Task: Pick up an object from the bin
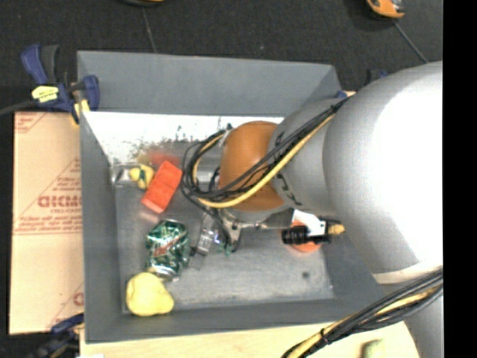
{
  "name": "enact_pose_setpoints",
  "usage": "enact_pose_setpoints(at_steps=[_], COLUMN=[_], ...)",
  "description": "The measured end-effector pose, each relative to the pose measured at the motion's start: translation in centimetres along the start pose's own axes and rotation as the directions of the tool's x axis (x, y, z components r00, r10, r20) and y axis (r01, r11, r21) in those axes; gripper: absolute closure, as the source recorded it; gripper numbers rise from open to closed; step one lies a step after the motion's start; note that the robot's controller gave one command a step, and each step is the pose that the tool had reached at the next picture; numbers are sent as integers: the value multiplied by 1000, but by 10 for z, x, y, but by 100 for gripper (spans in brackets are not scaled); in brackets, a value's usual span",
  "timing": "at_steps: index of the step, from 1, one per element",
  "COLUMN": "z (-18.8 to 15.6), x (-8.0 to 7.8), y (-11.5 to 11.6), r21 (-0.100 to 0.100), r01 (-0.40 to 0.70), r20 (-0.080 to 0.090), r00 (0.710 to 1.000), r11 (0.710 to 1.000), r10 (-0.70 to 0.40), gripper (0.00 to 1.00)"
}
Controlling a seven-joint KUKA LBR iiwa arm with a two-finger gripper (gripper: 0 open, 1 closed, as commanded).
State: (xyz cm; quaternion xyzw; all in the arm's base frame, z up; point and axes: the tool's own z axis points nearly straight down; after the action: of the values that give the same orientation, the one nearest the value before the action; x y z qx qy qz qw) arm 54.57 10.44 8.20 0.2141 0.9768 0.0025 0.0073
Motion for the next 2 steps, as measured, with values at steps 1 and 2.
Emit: enact_pose_setpoints(at_steps=[1,2], z=[7,5], x=[24,45], y=[20,22], r21=[0,0], r01=[249,260], r20=[1,2], r00=[968,966], r11=[968,966], r10=[-249,-260], gripper=[0,0])
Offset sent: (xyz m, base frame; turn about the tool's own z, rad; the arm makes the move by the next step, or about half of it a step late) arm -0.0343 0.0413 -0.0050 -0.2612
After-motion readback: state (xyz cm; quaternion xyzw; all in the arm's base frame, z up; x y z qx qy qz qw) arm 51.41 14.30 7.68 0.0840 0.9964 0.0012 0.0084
